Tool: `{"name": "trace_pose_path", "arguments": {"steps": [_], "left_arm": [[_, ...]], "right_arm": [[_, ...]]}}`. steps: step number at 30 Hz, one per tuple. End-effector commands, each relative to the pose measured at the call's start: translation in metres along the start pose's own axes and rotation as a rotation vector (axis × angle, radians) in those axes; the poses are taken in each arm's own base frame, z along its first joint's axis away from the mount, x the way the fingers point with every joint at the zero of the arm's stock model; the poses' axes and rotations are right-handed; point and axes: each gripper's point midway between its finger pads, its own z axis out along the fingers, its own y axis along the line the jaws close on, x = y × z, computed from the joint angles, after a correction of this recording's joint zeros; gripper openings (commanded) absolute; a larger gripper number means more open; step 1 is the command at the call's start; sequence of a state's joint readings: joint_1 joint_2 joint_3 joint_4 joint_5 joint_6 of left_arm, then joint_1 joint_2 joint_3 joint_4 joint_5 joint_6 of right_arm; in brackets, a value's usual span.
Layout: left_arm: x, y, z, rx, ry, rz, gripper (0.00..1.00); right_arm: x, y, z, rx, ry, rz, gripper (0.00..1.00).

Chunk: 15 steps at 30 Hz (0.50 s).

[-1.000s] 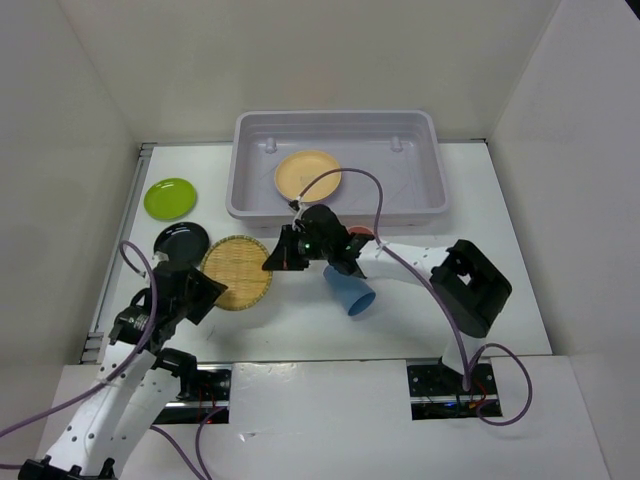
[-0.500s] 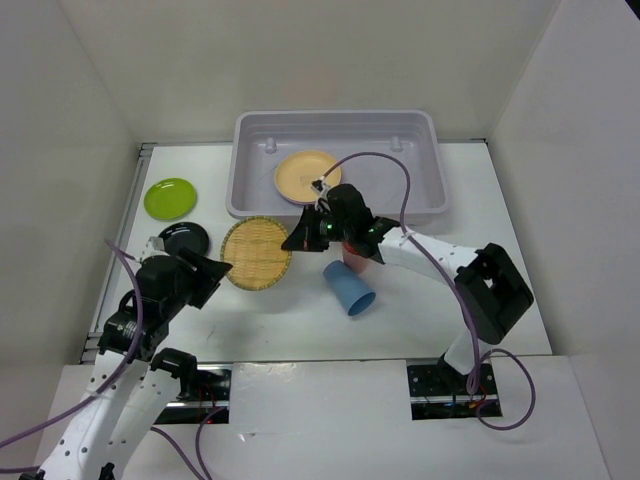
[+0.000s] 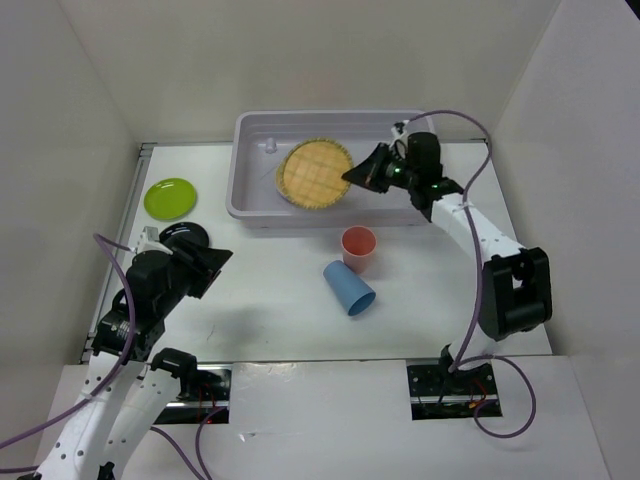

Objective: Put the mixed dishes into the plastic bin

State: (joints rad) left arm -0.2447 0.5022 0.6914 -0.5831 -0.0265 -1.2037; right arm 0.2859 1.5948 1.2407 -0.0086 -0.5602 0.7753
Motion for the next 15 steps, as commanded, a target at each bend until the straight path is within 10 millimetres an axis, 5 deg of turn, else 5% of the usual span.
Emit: {"name": "trace_pose_path", "arguments": {"steps": [1,7,15], "left_arm": [[-0.005,-0.016,-0.004,0.056,-0.011,0.024,0.7],[-0.007,-0.02,-0.004,0.065,-0.016,0.042,0.7],[-0.01,-0.02,0.0,0.041,-0.017,0.064,0.71]], "right_arm": [[-0.056,0.002,-0.016,-0.053,-0.107,-0.015,0.0],[-0.118,-0.074,-0.028,0.05,-0.239,0.069,0.0],[-0.14,-0.163,-0.023,0.253,-0.26,0.152,0.0]]}}
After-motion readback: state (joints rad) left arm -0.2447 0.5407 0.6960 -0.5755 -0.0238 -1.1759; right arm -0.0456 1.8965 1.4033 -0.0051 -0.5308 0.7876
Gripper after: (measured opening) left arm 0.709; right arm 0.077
